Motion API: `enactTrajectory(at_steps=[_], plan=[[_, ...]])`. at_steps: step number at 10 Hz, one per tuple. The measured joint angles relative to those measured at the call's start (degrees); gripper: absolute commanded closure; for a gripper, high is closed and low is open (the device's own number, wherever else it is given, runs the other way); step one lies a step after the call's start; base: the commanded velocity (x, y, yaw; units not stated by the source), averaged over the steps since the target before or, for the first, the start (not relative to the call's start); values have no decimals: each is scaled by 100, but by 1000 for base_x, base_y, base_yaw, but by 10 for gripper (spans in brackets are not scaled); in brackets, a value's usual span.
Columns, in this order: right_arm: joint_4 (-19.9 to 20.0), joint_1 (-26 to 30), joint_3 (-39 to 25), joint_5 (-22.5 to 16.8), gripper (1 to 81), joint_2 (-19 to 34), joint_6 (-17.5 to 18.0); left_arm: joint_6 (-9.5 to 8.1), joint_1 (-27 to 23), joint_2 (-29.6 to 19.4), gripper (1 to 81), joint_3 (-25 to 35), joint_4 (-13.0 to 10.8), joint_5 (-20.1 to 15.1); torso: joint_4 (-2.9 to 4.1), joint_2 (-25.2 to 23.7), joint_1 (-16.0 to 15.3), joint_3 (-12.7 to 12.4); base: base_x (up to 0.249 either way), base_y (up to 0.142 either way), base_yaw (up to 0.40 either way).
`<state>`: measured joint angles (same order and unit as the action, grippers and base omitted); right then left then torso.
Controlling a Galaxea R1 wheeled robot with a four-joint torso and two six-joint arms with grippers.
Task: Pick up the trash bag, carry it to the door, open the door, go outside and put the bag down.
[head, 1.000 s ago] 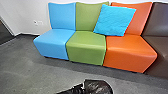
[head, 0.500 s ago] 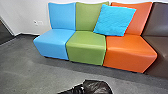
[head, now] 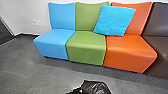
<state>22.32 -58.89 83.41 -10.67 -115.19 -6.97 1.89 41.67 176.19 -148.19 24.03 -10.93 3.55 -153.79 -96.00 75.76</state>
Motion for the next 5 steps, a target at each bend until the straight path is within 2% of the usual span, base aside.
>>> enactTrajectory(at_steps=[3, 5], plan=[[-2, -1, 2, 0, 10, 4, 0, 0, 28, -33, 811, -2, 0, -30, 0, 41, 24, 0, 0, 0, 0], [-2, 0, 9, 9, 10, -2, -2, 6, 55, -108, 811, 4, 0, -402, 0, 352, 217, 0, 0, 0, 0]])
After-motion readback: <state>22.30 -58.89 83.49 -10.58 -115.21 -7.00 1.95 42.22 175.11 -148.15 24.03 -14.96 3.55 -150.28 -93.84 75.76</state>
